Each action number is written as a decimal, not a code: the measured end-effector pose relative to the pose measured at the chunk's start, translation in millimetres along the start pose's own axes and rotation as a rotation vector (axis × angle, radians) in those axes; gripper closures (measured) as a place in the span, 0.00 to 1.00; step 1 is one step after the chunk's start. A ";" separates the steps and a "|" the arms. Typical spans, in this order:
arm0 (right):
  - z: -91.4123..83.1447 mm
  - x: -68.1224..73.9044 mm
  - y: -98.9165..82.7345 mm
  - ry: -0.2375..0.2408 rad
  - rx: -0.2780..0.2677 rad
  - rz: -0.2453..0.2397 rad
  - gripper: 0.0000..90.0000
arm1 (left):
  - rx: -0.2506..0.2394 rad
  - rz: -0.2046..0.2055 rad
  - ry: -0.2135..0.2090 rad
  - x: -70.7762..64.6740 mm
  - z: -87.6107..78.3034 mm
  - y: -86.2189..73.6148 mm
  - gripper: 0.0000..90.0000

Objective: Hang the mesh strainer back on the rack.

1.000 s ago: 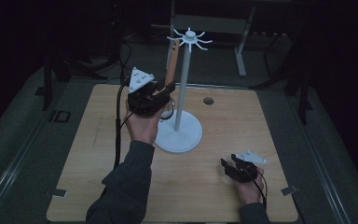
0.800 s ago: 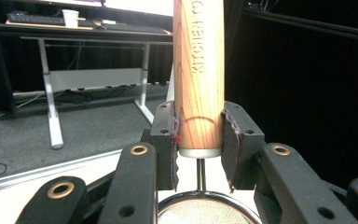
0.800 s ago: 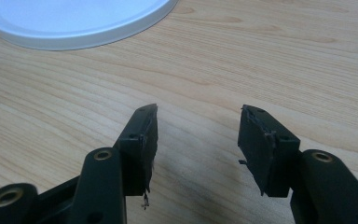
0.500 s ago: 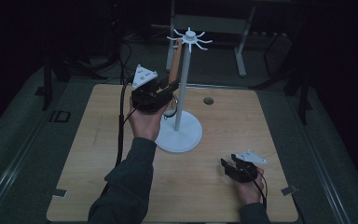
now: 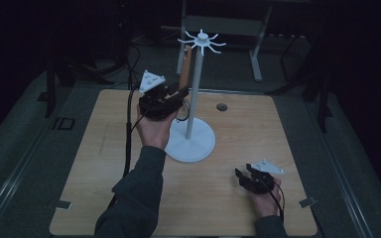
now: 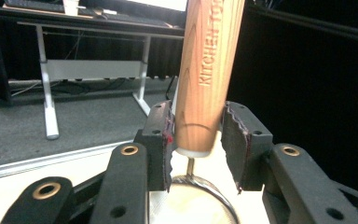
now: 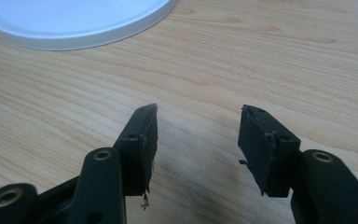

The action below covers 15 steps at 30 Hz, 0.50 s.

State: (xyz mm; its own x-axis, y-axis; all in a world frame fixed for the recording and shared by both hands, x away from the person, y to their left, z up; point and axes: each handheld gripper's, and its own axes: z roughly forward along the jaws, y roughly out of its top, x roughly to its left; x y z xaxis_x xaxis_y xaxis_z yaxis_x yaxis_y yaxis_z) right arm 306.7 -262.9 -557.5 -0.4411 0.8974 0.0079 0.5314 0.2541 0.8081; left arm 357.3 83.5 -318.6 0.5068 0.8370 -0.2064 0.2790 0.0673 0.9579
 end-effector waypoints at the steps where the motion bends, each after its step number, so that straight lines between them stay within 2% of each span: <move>1: 0.0 0.0 0.0 0.000 0.000 -0.001 0.52 | -0.003 0.002 -0.001 0.5 -1.3 0.7 0.69; 6: 0.0 0.1 0.0 -0.001 0.000 -0.003 0.52 | -0.016 0.000 -0.009 0.3 -6.0 2.6 0.67; 15: 0.0 0.0 0.0 -0.001 0.001 -0.004 0.52 | 0.002 0.016 -0.010 -3.4 -9.5 1.3 0.67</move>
State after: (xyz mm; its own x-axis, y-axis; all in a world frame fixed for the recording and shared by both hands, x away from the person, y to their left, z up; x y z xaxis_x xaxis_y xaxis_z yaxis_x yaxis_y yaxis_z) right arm 306.6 -263.0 -557.5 -0.4426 0.8967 0.0036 0.5302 0.2585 0.8075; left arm 348.2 85.8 -314.8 0.5192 0.8325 -0.1935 0.2730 0.0530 0.9606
